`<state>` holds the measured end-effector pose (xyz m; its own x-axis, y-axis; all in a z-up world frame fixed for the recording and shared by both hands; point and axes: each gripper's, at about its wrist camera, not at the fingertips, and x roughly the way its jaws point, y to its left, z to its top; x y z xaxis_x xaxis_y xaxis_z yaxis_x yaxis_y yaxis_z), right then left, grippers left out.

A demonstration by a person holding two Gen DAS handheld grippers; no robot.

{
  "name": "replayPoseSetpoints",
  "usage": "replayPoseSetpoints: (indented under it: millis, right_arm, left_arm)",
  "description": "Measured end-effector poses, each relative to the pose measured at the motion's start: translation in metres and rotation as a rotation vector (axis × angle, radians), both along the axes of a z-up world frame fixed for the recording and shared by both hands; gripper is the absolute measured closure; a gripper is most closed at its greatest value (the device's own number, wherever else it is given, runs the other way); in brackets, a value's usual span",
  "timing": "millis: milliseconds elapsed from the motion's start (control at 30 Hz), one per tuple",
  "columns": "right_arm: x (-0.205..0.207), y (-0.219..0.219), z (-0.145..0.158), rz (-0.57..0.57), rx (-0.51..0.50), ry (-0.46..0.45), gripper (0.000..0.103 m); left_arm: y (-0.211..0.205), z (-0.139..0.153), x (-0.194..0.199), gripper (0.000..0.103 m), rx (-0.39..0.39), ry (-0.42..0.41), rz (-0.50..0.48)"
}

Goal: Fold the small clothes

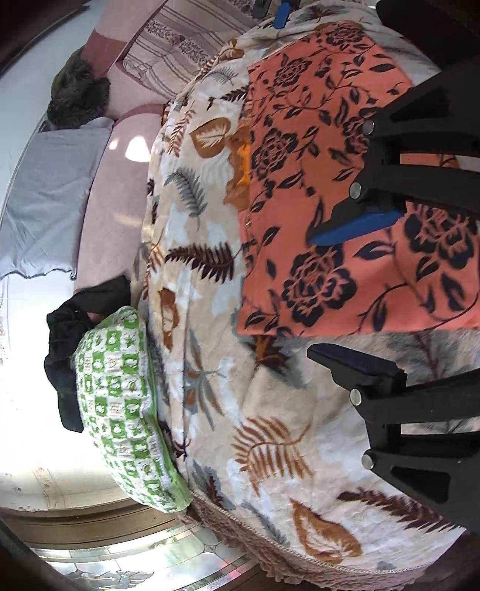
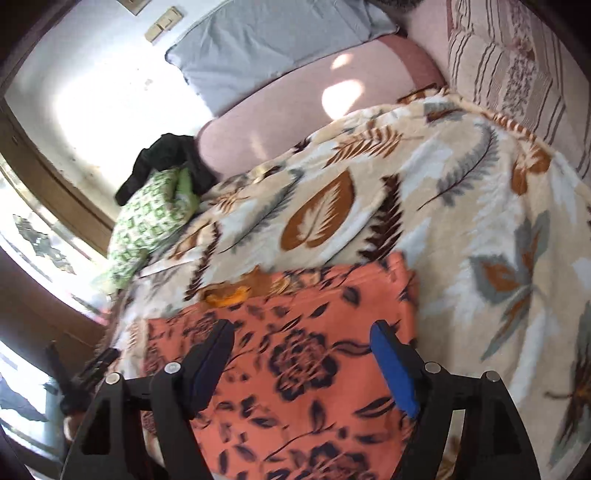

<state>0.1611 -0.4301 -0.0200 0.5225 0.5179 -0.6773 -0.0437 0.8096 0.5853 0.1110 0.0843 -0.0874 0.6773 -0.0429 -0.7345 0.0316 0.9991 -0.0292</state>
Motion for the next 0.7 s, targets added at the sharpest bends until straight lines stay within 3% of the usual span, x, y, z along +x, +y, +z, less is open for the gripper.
replayPoseSetpoints:
  millis: [67,133,200,233,333,433,500,567,600,633,700]
  right_arm:
    - [-0.014,0.010,-0.020,0.043,0.096,0.047,0.024]
    - [-0.020,0.012,-0.049,0.029,0.114,0.106,0.024]
    - [-0.018,0.000,-0.084,-0.037,0.129,0.210,0.026]
    - [-0.017,-0.008,-0.094,-0.060,0.190,0.221,0.027]
    - [-0.024,-0.014,-0.070,-0.084,0.212,0.161,0.024]
    - [-0.035,-0.011,-0.047,-0.024,0.250,0.109,0.024]
    - [-0.044,-0.012,-0.052,-0.020,0.287,0.103,0.017]
    - [-0.044,-0.018,-0.078,-0.075,0.179,0.180,0.016]
    - [-0.044,-0.026,-0.095,-0.113,0.202,0.234,0.019]
    - [-0.047,-0.034,-0.100,-0.155,0.293,0.240,0.019]
    - [-0.053,-0.038,-0.081,-0.163,0.307,0.196,0.018]
  left_arm:
    - [-0.010,-0.026,-0.005,0.046,0.024,0.068,-0.014]
    - [-0.016,-0.067,0.002,0.043,0.121,0.186,-0.013]
    - [-0.009,-0.072,-0.002,0.032,0.095,0.143,0.020]
    - [-0.006,-0.068,-0.003,0.032,0.084,0.157,0.034]
    - [-0.002,-0.046,-0.014,0.032,0.104,0.107,0.053]
    - [-0.001,-0.036,-0.028,0.032,0.089,0.072,0.028]
    - [-0.006,-0.051,-0.028,0.031,0.127,0.110,0.015]
    - [-0.009,-0.073,-0.021,0.031,0.163,0.195,0.022]
    - [-0.007,-0.071,-0.023,0.031,0.142,0.179,0.041]
    - [-0.006,-0.065,-0.024,0.031,0.125,0.176,0.053]
    - [-0.008,-0.051,-0.030,0.031,0.109,0.144,0.050]
